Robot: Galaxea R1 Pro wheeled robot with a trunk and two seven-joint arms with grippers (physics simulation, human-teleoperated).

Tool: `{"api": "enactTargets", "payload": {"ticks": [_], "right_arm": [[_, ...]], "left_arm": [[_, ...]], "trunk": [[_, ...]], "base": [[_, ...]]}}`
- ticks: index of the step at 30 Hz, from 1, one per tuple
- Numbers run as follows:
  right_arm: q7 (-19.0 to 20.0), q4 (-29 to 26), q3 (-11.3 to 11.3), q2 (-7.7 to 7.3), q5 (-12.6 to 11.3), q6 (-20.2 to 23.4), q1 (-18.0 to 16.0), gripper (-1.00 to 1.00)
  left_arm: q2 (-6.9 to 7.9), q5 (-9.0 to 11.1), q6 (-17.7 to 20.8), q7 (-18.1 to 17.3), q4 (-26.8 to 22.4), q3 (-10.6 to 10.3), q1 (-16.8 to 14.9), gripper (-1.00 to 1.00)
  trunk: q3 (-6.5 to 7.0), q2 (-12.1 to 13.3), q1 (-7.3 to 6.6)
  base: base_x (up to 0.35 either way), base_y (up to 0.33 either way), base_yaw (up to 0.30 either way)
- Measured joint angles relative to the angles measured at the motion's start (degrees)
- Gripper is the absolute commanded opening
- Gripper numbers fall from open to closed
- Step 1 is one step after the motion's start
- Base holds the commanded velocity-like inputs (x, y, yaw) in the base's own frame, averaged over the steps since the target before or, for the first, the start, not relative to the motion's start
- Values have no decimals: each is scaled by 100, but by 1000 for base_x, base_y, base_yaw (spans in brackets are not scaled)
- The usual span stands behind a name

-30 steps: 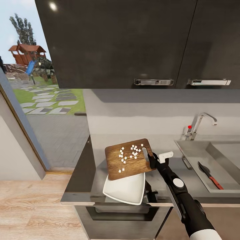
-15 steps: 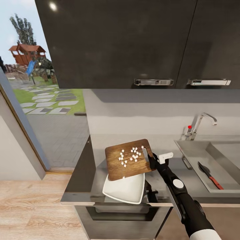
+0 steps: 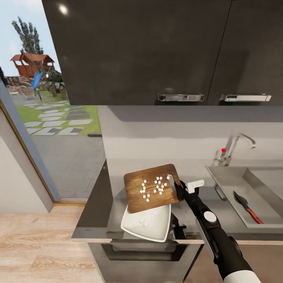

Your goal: In the kitchen, take the Vidalia onion out of the sink, dice it on the chopping board with the paring knife, put the diced onion into the bowl on the countertop, then place both the paring knife and the chopping board into the sink.

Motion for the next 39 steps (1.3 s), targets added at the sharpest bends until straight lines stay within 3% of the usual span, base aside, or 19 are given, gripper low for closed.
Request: {"api": "enactTargets", "payload": {"ticks": [11, 39], "right_arm": [[-4, -1, 9, -1, 0, -225, 0, -100], [-5, -1, 9, -1, 1, -240, 0, -100]], "left_arm": [[0, 0, 0, 0, 5, 0, 1, 100], [0, 0, 0, 0, 2, 0, 2, 100]], "trunk": [[101, 0, 0], [362, 1, 0]], "base": [[0, 0, 0], [0, 0, 0]]}}
